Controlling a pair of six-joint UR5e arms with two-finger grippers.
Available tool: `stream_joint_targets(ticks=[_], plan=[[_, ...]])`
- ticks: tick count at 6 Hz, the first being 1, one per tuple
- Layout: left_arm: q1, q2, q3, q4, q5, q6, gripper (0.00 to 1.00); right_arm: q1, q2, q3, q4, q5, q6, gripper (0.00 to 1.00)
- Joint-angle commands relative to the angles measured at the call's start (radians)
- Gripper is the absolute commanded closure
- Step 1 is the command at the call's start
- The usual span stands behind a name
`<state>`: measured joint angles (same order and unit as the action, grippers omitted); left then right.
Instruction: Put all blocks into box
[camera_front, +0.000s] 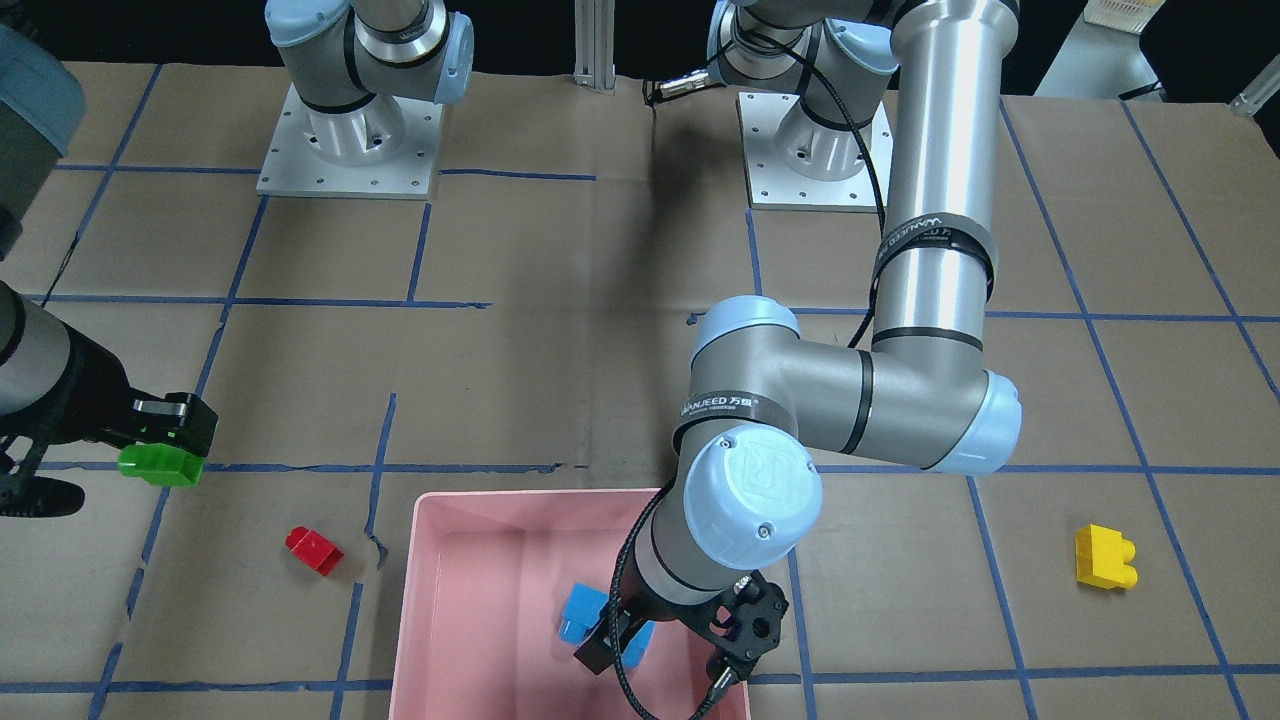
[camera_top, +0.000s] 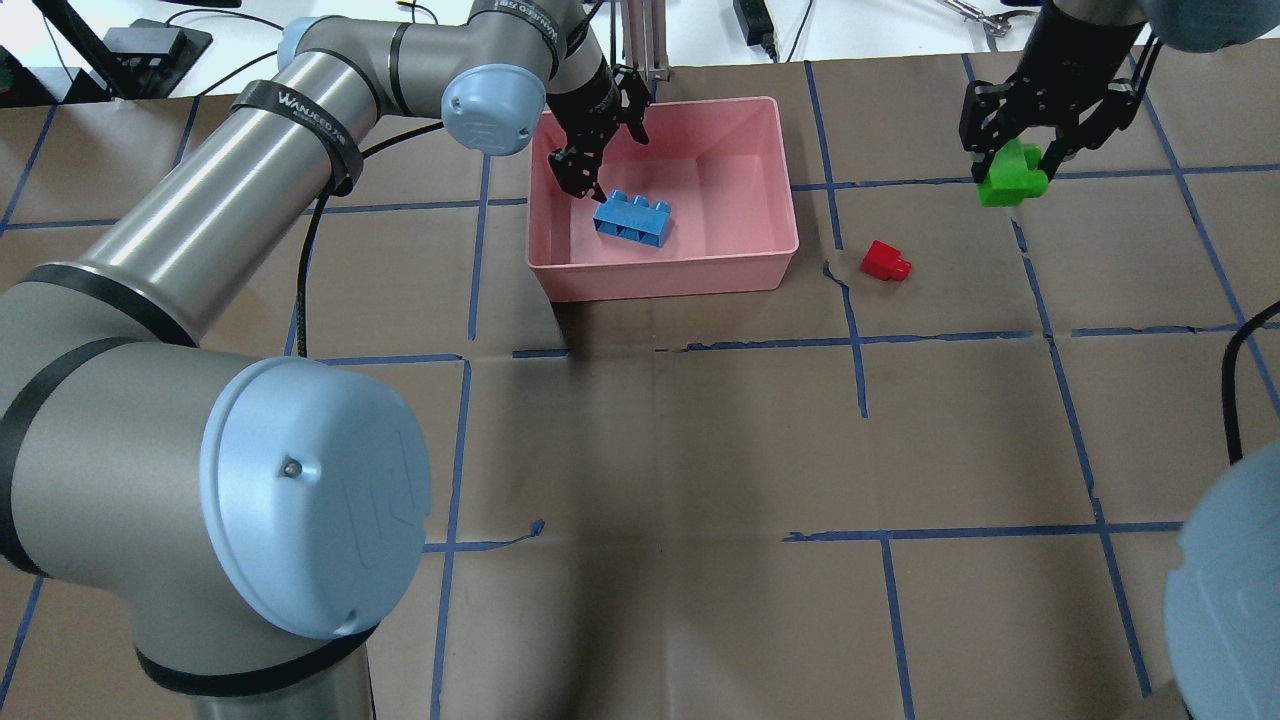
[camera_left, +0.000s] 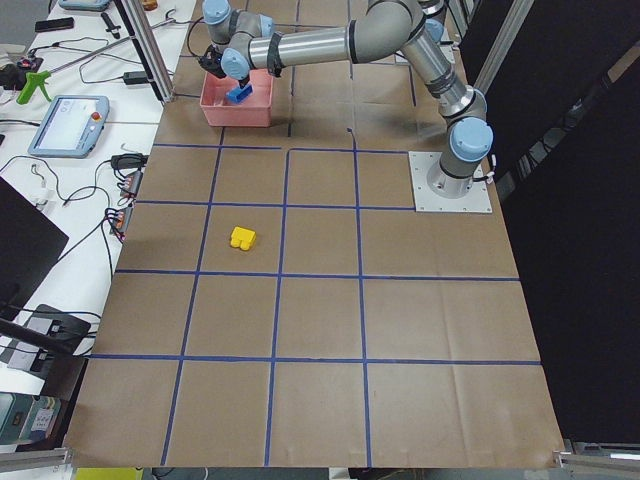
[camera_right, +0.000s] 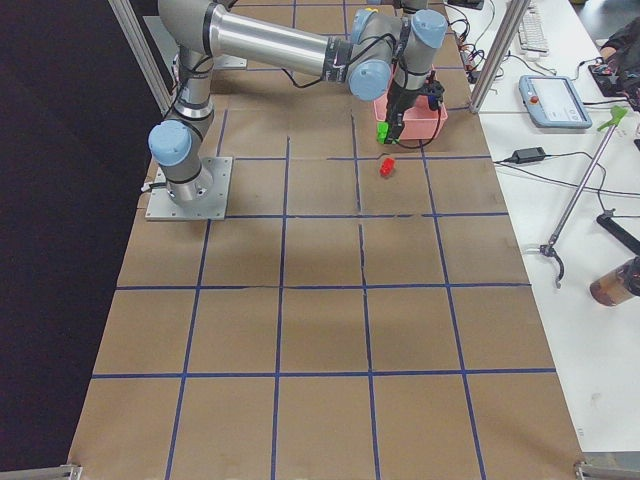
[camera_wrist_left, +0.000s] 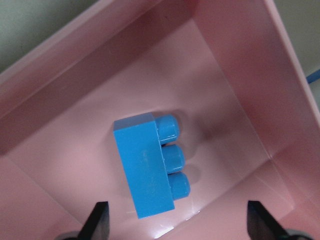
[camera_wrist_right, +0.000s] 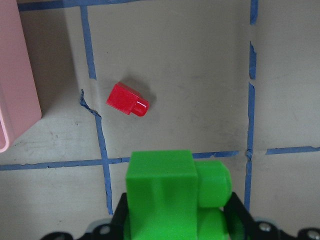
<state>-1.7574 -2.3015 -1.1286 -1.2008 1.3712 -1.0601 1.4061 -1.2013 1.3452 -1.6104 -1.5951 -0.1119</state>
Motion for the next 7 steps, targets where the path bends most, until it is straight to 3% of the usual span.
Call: stream_joint_targets(ticks=[1,3,4,5,6,7], plan=[[0.101,0.112,-0.148,-0.002,0.124,0.348,0.01,0.040,0.037,-0.045,-0.020,0.001,0.036,0.54],[0.301,0.219,-0.314,0.057,0.147,0.809,0.01,0.150,0.162,-0.203,-0.019,0.001,0.163,0.54],[0.391,0.240,-0.363,0.116,0.225,1.017,0.01,0.222,0.228,-0.301,-0.016,0.001,0.222,0.53],[0.474,0.241,-0.388,0.150,0.226,1.149,0.01,0.303,0.293,-0.378,-0.019,0.003,0.295,0.53],[0.551,0.241,-0.431,0.156,0.227,1.380,0.01,0.362,0.358,-0.409,-0.025,0.042,0.335,0.53],[0.620,0.241,-0.491,0.244,0.229,1.568,0.01,0.378,0.402,-0.408,-0.081,0.088,0.339,0.52]])
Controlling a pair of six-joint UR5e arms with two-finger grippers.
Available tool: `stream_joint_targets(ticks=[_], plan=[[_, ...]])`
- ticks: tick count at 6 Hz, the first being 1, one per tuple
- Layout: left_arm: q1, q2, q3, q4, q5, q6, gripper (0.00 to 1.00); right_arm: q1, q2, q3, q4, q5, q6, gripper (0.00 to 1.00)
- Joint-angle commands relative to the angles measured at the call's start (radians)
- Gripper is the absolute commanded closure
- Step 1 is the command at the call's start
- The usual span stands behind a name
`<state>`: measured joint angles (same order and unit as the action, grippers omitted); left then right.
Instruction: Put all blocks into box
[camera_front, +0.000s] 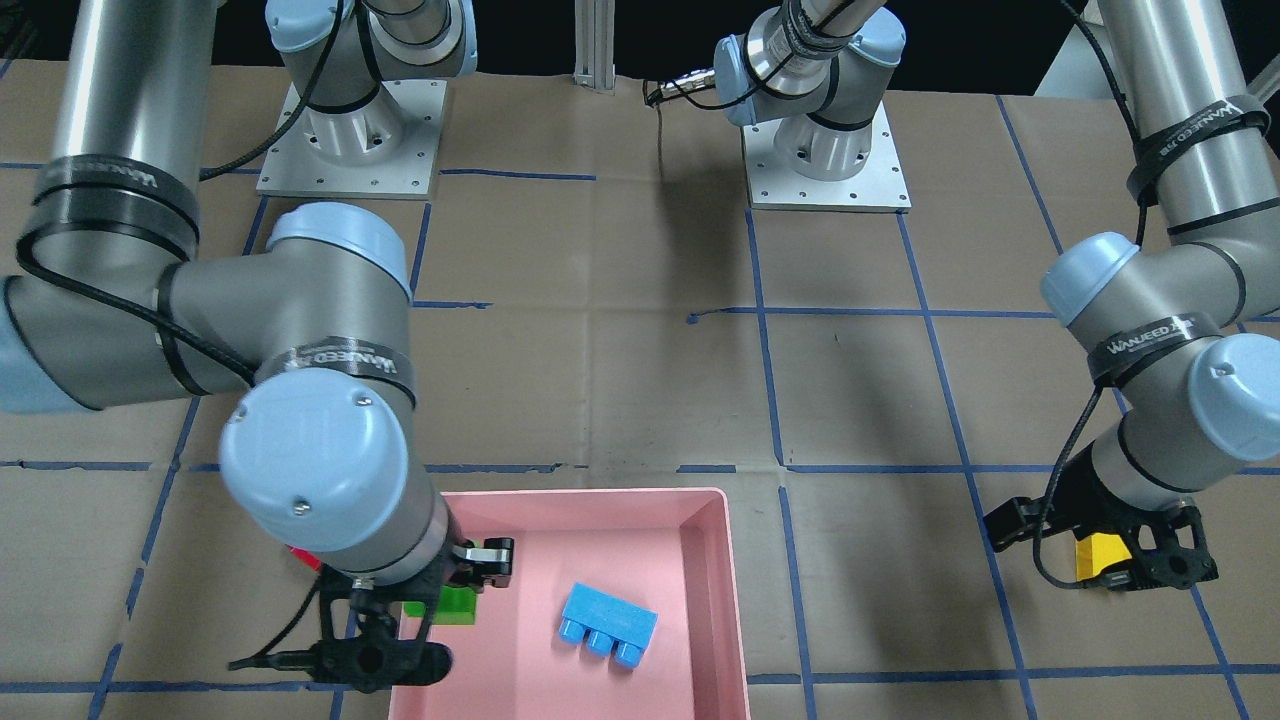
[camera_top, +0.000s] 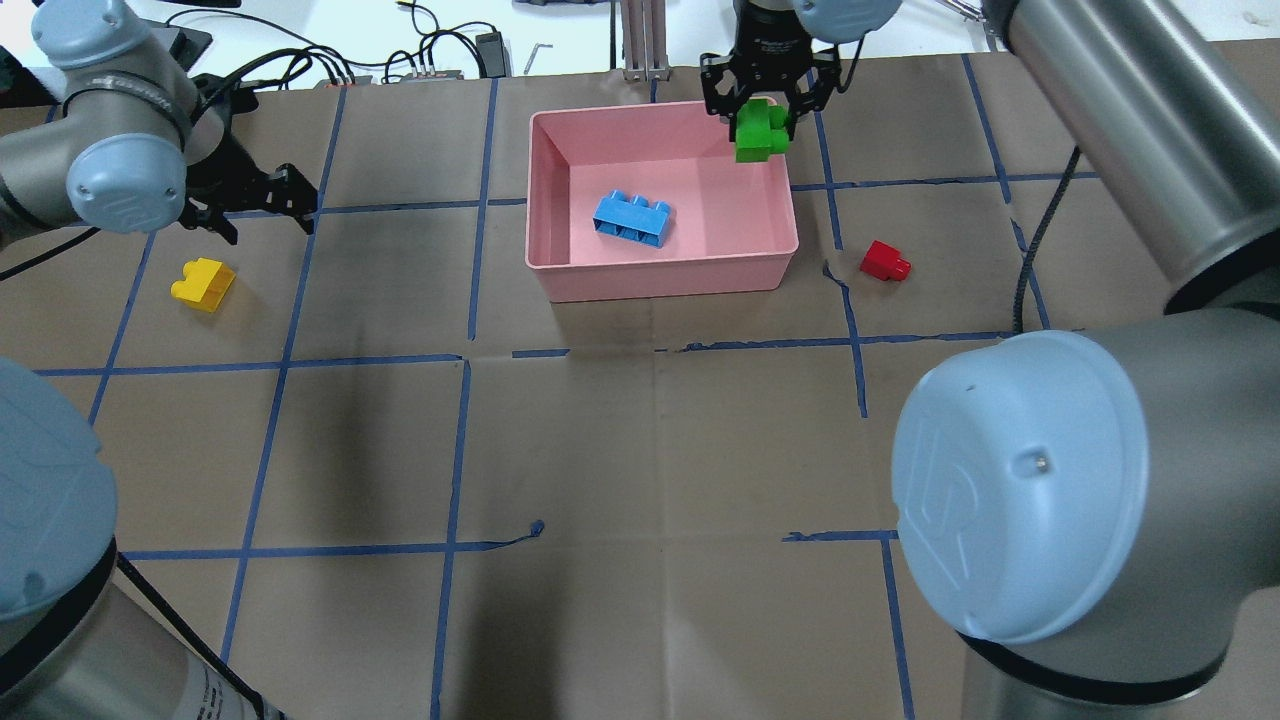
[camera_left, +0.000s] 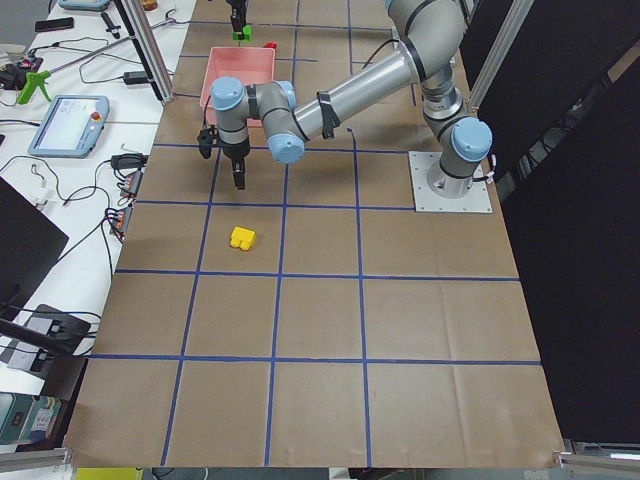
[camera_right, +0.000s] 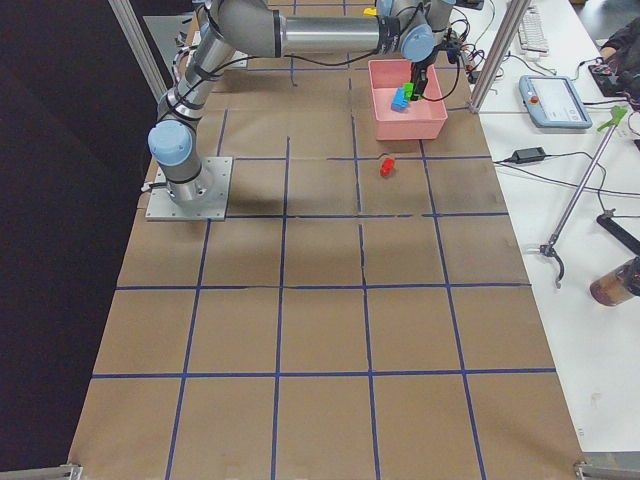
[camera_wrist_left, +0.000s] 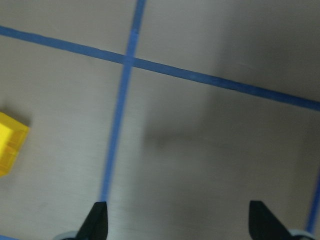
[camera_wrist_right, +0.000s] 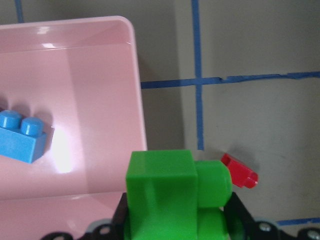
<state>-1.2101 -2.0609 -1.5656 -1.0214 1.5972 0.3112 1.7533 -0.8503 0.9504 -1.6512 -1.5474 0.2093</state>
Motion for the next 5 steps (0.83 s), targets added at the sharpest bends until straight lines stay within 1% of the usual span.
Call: stream_joint_targets(ticks=[1,2,3,5], plan=[[0.107,-0.014,-0.074,0.136,0.003,0.414,0.01,0.032,0.094,-0.012,-0.056,0.043,0.007,0.47],[0.138,-0.033,-0.056,0.150,0.000,0.572,0.01,0.032,0.103,-0.010,-0.056,0.043,0.019,0.01],[0.145,-0.060,-0.045,0.150,-0.005,0.662,0.01,0.032,0.100,-0.010,-0.055,0.044,0.018,0.00],[0.172,-0.097,-0.037,0.153,-0.011,0.716,0.01,0.032,0.074,-0.012,-0.053,0.041,0.019,0.00]])
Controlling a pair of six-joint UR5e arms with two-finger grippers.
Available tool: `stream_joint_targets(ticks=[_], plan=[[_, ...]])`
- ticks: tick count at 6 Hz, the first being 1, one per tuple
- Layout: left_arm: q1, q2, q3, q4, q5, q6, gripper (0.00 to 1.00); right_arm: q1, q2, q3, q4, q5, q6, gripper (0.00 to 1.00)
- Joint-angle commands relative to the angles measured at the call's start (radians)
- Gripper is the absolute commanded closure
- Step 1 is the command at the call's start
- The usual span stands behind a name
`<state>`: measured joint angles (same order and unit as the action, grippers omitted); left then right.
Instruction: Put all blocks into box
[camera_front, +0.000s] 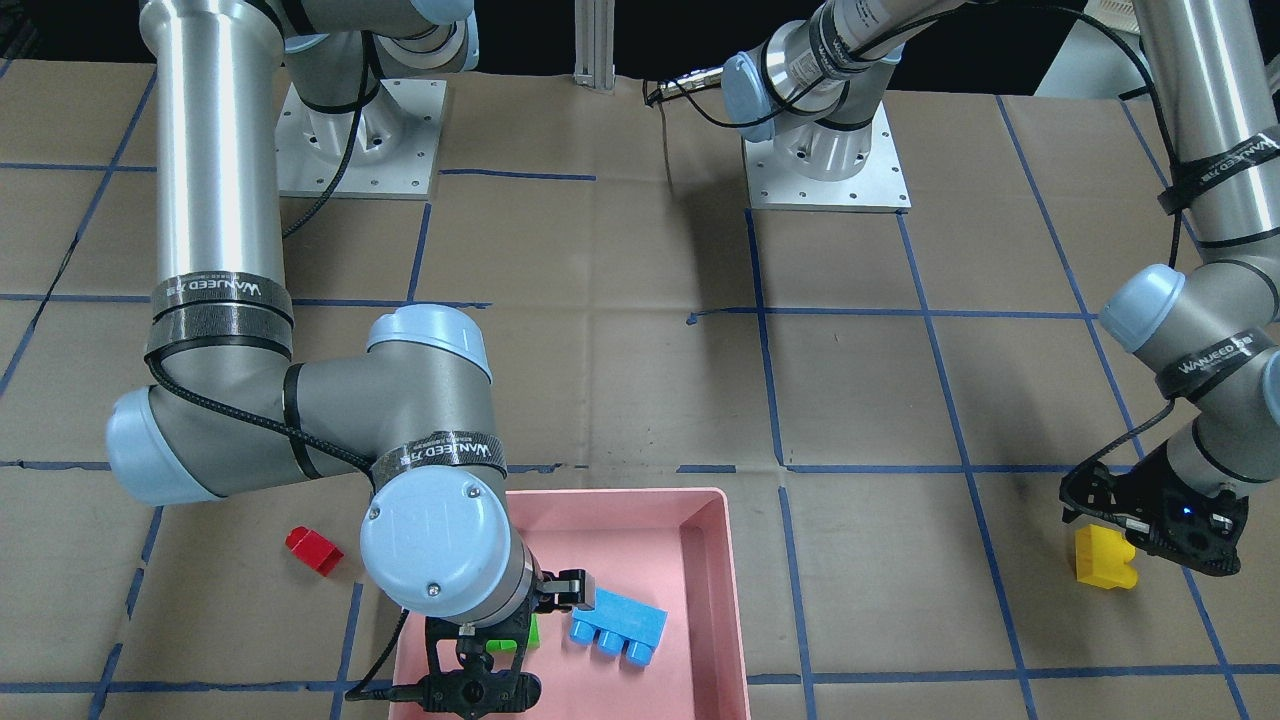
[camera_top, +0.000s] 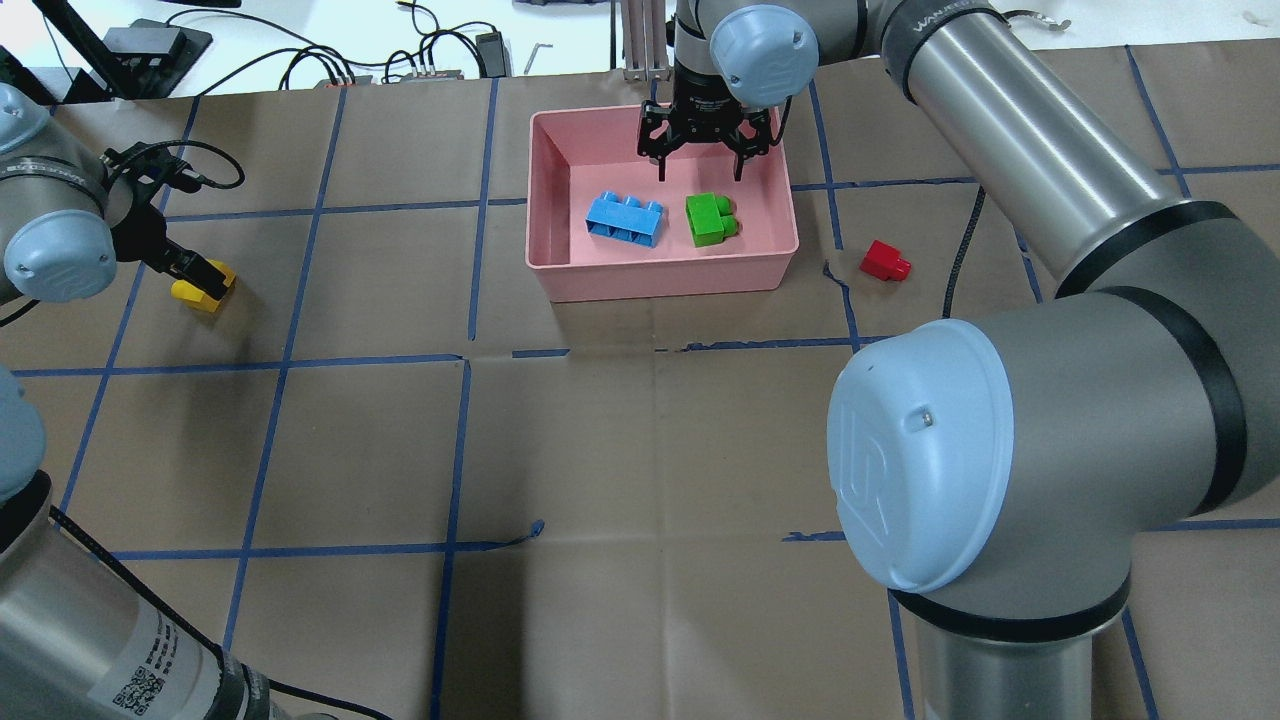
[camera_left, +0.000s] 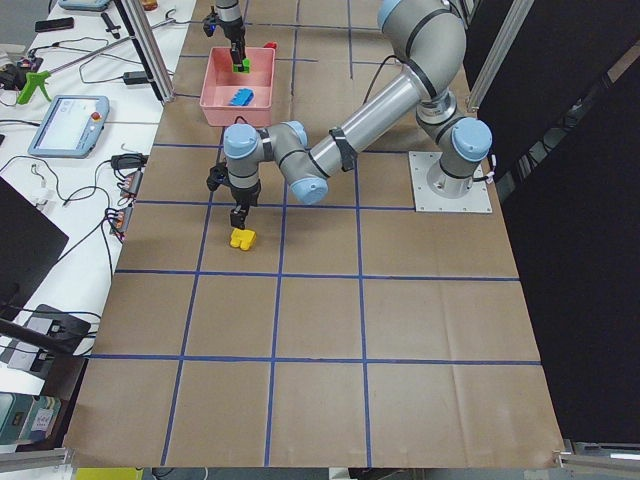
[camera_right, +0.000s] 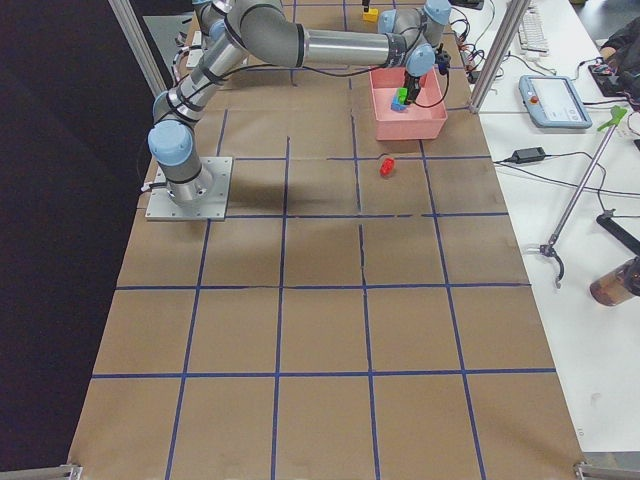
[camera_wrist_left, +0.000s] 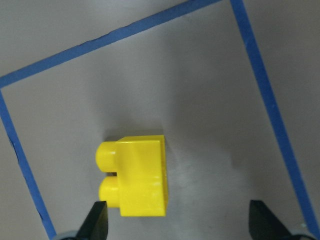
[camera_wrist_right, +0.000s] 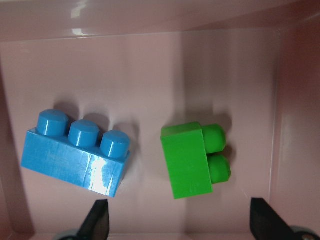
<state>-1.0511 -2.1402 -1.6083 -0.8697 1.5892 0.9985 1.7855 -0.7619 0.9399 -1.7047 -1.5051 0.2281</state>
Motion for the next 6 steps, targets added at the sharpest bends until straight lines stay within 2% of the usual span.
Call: stream_joint_targets(ticks=[1,3,6], plan=[[0.014,-0.035,0.022,0.003,-0.020,0.028,0.01,-0.009,-0.055,0.000,0.020,-0.013,0.000,0.00],[0.019,-0.069,0.065,0.003,-0.028,0.023,0.01,-0.076,-0.172,0.016,0.112,-0.018,-0.074,0.00],[0.019,-0.084,0.062,0.001,-0.087,-0.003,0.02,-0.259,-0.270,0.034,0.287,-0.023,-0.524,0.01]])
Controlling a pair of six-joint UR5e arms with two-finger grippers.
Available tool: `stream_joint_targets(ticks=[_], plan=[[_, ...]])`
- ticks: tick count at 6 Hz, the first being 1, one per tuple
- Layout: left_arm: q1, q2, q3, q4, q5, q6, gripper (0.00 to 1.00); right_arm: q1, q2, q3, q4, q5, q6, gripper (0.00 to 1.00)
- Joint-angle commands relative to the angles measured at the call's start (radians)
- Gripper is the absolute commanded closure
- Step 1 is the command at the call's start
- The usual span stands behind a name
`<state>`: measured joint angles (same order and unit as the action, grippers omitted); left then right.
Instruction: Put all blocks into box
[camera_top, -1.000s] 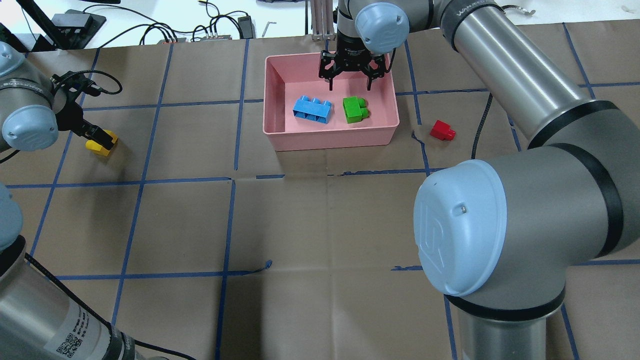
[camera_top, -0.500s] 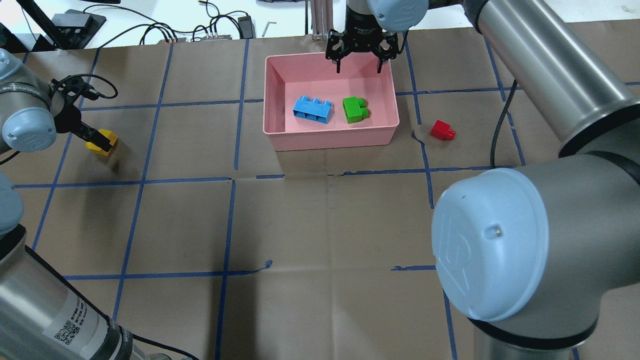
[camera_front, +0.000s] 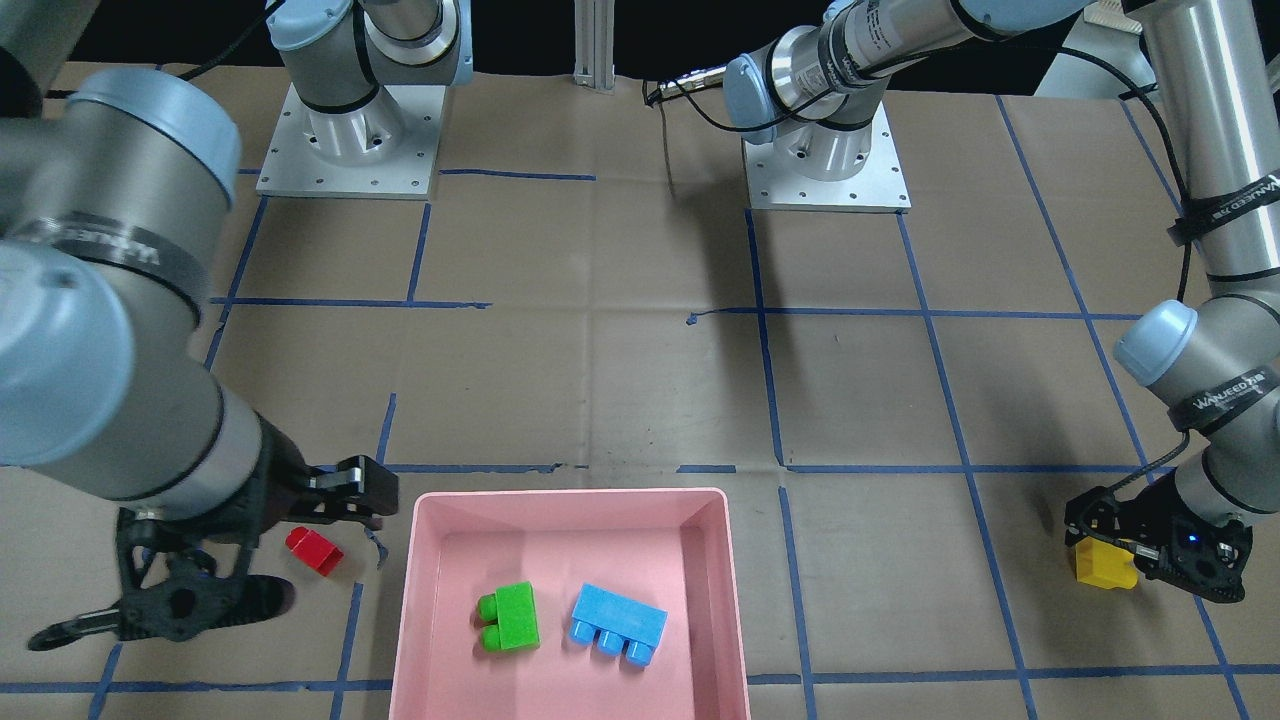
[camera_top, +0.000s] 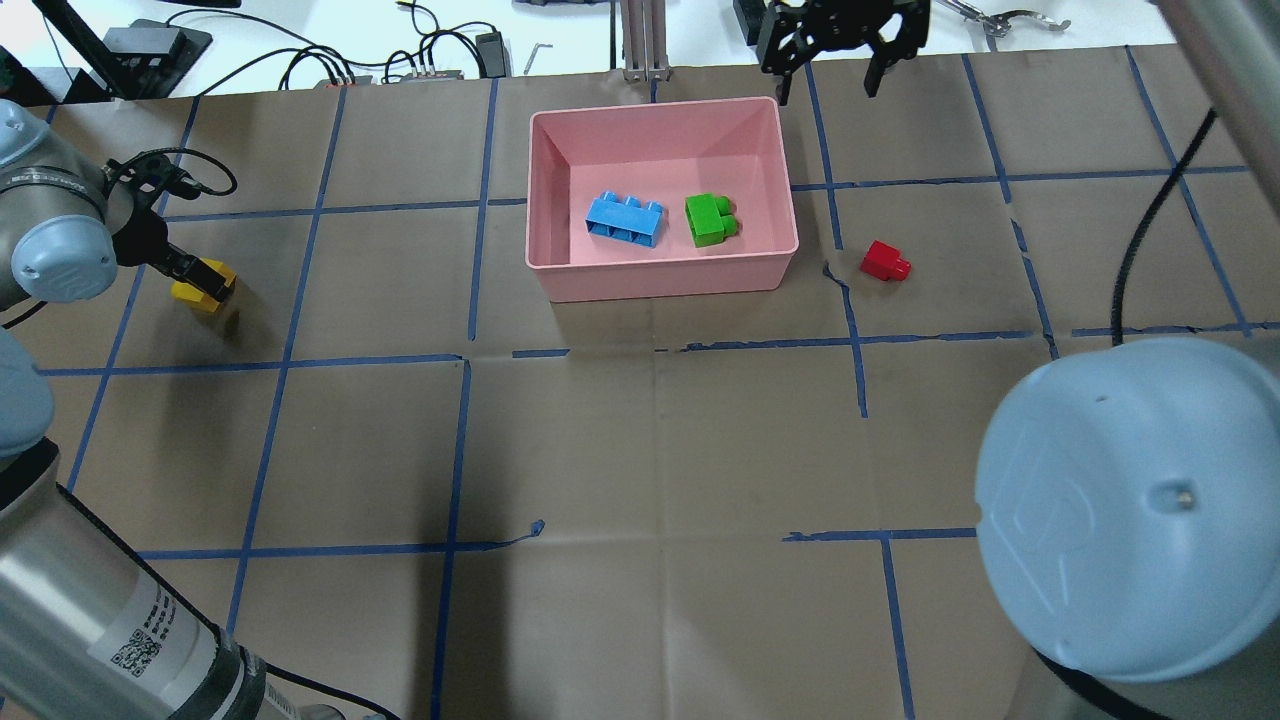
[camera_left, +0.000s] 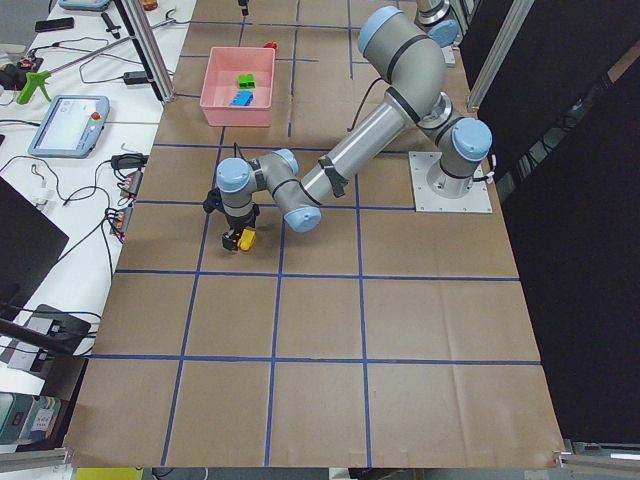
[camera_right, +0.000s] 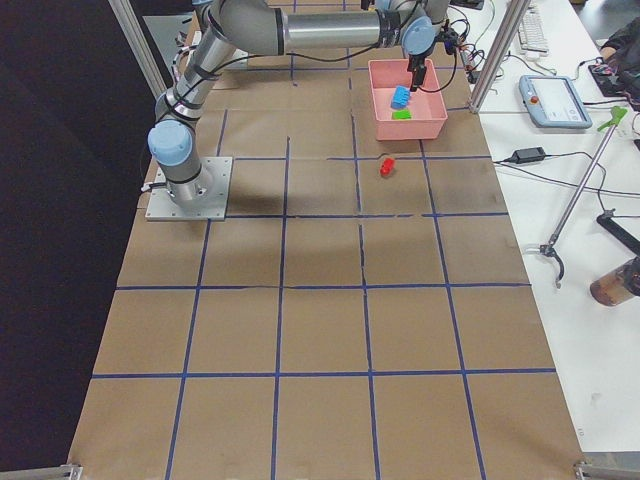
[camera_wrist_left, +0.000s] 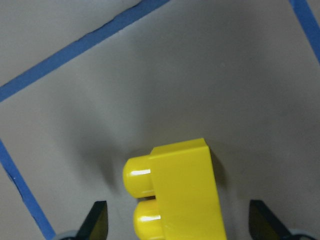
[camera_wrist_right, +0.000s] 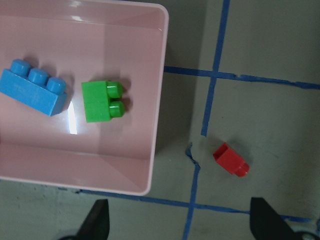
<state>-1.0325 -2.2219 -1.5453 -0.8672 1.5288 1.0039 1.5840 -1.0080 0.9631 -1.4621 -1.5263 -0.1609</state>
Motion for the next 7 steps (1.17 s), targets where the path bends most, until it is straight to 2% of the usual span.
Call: stream_joint_targets(ticks=[1,2,3,4,5,6,7], plan=[[0.000,-0.002,-0.001,-0.001,-0.027,-0.013,0.11,-0.090,-0.064,0.093,0.042,-0.005,-0.232,0.01],[0.000,-0.002,0.002,-0.001,-0.021,-0.018,0.39,-0.116,-0.111,0.202,0.011,0.000,-0.264,0.01],[0.000,-0.001,0.002,-0.001,-0.010,-0.045,0.63,-0.125,-0.145,0.339,-0.097,-0.003,-0.294,0.01],[0.000,0.004,0.002,-0.003,0.034,-0.073,0.84,-0.124,-0.170,0.479,-0.273,-0.018,-0.304,0.01],[-0.001,0.023,-0.004,-0.018,0.034,-0.152,0.94,-0.124,-0.164,0.590,-0.467,-0.018,-0.307,0.01],[-0.035,0.077,-0.003,-0.101,0.033,-0.301,0.94,-0.122,-0.156,0.668,-0.627,-0.015,-0.425,0.01],[-0.122,0.158,0.001,-0.190,0.027,-0.538,0.94,-0.122,-0.138,0.684,-0.670,-0.009,-0.481,0.01]])
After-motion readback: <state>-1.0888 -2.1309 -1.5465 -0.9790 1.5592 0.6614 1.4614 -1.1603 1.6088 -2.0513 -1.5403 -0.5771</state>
